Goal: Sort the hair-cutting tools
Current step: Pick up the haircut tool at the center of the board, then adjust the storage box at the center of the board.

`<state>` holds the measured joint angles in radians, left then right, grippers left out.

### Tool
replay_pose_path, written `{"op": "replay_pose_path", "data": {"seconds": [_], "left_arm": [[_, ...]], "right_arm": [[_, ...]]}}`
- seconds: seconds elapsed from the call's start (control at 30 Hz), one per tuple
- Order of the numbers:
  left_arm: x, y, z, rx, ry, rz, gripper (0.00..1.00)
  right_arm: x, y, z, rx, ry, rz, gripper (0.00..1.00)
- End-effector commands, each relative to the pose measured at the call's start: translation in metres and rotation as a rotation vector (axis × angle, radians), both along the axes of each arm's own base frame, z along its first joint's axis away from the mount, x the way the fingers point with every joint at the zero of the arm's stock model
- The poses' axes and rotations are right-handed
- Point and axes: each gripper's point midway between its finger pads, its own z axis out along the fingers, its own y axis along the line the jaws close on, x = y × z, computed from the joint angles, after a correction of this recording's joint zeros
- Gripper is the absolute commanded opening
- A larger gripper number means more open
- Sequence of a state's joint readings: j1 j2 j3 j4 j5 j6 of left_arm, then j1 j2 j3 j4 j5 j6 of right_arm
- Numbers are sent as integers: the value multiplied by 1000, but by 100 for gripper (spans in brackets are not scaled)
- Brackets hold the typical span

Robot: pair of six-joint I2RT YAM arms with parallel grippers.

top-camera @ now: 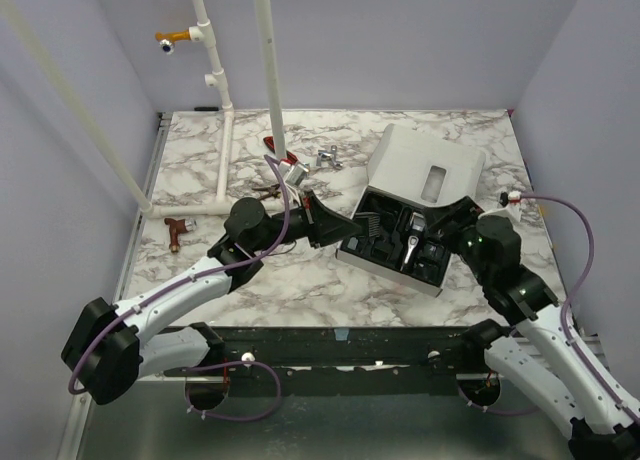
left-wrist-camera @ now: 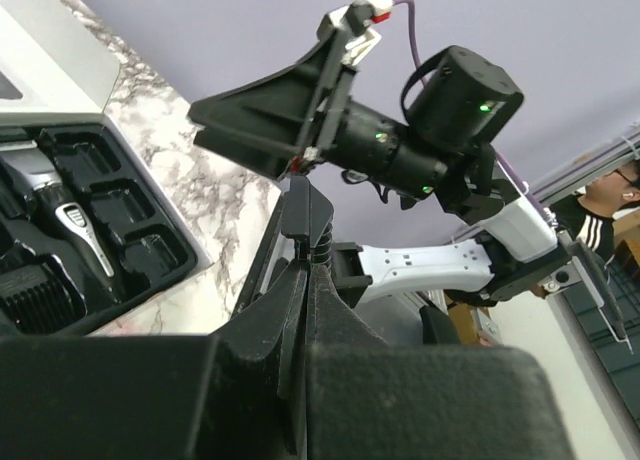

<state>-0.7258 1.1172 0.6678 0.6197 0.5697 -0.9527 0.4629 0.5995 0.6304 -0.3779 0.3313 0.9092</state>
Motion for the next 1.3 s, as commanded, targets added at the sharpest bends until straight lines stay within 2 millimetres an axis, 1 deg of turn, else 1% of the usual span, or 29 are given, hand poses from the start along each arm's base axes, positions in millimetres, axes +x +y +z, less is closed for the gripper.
{"op": "replay_pose_path", "data": {"seconds": [0.0, 0.1, 0.17, 0.3, 0.37, 0.47, 0.57, 0.63, 0.7, 0.83, 0.9, 1.0, 1.13, 1.27], "left_arm": [[6, -1, -17, 40, -9, 18, 0], [22, -10, -26, 62, 12, 37, 0], [28, -20, -31, 70, 45, 14, 0], [32, -29, -42, 87, 104, -20, 0], [31, -27, -50, 98, 117, -15, 0], [28, -18, -55, 89, 124, -2, 0], [22, -12, -57, 87, 118, 2, 0], [18, -7, -58, 89, 106, 11, 0], [15, -2, -59, 90, 98, 20, 0], [6, 5, -58, 84, 67, 16, 0], [3, 6, -57, 85, 56, 6, 0], [-1, 7, -57, 82, 43, -11, 0], [-5, 4, -64, 85, 57, -53, 0], [-11, 2, -70, 77, 80, -91, 0]], "right_arm": [[-11, -51, -59, -147, 181, -253, 79], [-12, -65, -72, -173, 205, -336, 83], [-11, -71, -78, -196, 216, -367, 84], [-7, -76, -91, -224, 266, -384, 84], [-5, -82, -97, -242, 282, -402, 84], [1, -93, -113, -228, 333, -415, 84], [9, -107, -139, -154, 412, -417, 84], [18, -110, -151, -123, 431, -399, 84], [28, -106, -158, -121, 440, -362, 83], [44, -91, -160, -129, 431, -248, 83], [46, -87, -160, -134, 417, -213, 81], [45, -79, -164, -141, 400, -144, 76], [44, -63, -169, -150, 407, -22, 67], [42, -47, -177, -156, 429, 78, 62]]}}
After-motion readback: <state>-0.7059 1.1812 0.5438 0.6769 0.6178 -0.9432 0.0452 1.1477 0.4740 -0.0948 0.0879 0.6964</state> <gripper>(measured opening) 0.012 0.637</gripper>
